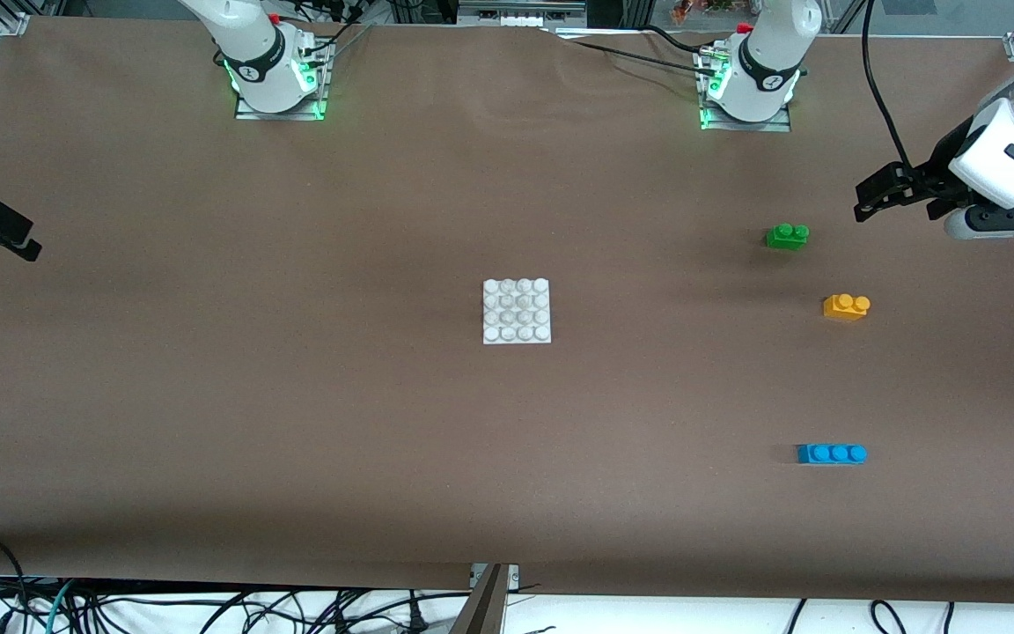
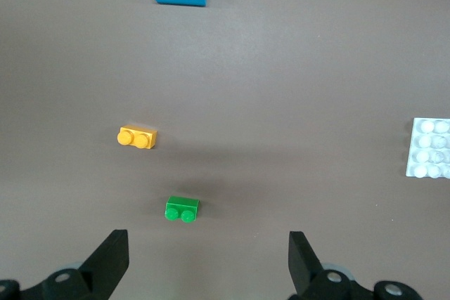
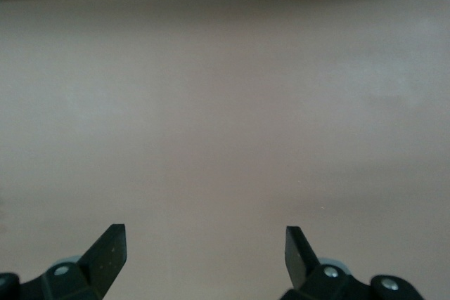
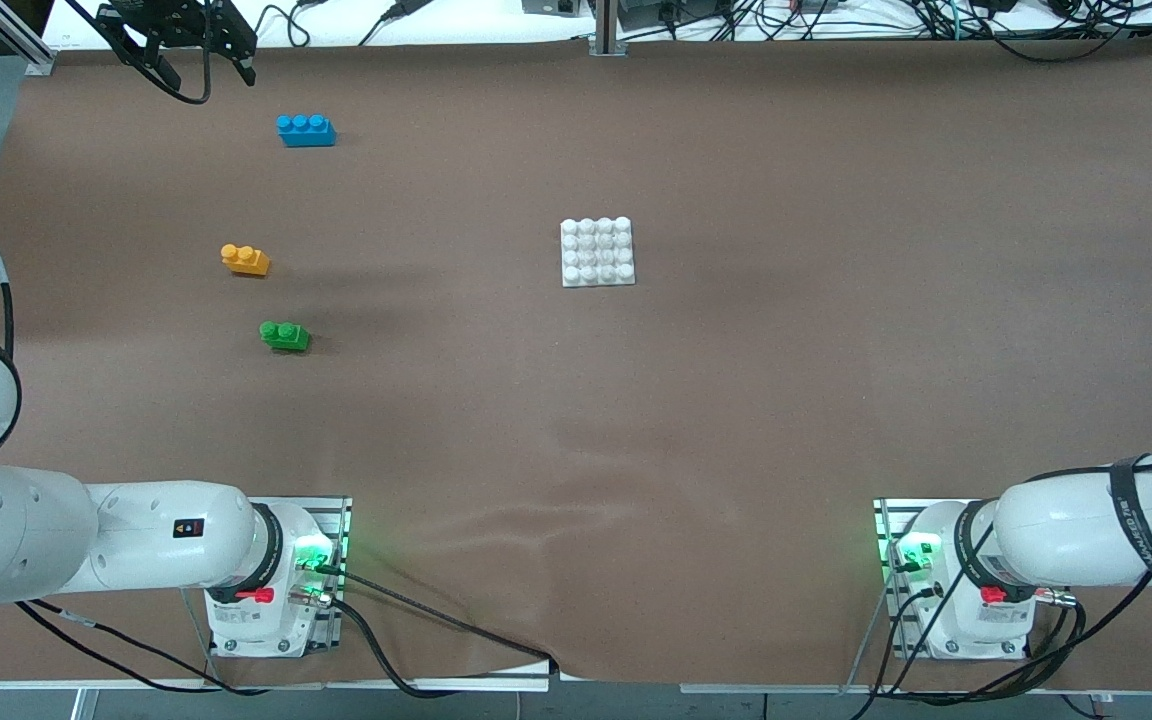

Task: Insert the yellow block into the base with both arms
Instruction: 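Reach the left gripper down over the yellow block, then close the left gripper on the yellow block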

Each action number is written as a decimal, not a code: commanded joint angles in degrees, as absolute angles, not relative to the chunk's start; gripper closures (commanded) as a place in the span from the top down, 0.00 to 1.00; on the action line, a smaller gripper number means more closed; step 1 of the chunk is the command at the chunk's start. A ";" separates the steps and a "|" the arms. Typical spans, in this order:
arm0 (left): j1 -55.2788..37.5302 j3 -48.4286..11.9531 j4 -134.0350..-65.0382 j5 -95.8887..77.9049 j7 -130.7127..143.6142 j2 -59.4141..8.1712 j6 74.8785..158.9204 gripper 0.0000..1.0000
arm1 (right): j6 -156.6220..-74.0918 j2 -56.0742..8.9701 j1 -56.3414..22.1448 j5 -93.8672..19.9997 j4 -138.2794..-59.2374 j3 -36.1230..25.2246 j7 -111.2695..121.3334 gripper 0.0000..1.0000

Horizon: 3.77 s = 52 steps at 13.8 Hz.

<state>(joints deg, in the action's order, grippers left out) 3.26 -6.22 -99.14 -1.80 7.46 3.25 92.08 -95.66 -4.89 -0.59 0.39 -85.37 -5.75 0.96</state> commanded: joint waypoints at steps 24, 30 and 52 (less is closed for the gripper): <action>10.01 2.55 -118.56 -1.05 -19.07 -20.20 138.16 1.00 | -95.36 -5.27 -0.35 0.09 -85.96 -5.45 2.64 1.00; 11.25 2.55 -125.94 -1.32 -17.93 -22.50 146.24 1.00 | -95.36 -5.27 -0.35 0.09 -85.96 -5.45 2.72 1.00; 11.51 2.55 -130.08 -1.41 -18.54 -19.43 145.37 0.00 | -95.36 -5.27 -0.18 0.09 -85.96 -5.45 2.72 1.00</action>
<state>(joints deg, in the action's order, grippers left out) 10.96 2.86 -128.74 -1.61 -17.84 -21.55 145.56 -95.25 -5.59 -0.66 0.37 -85.68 -5.75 1.95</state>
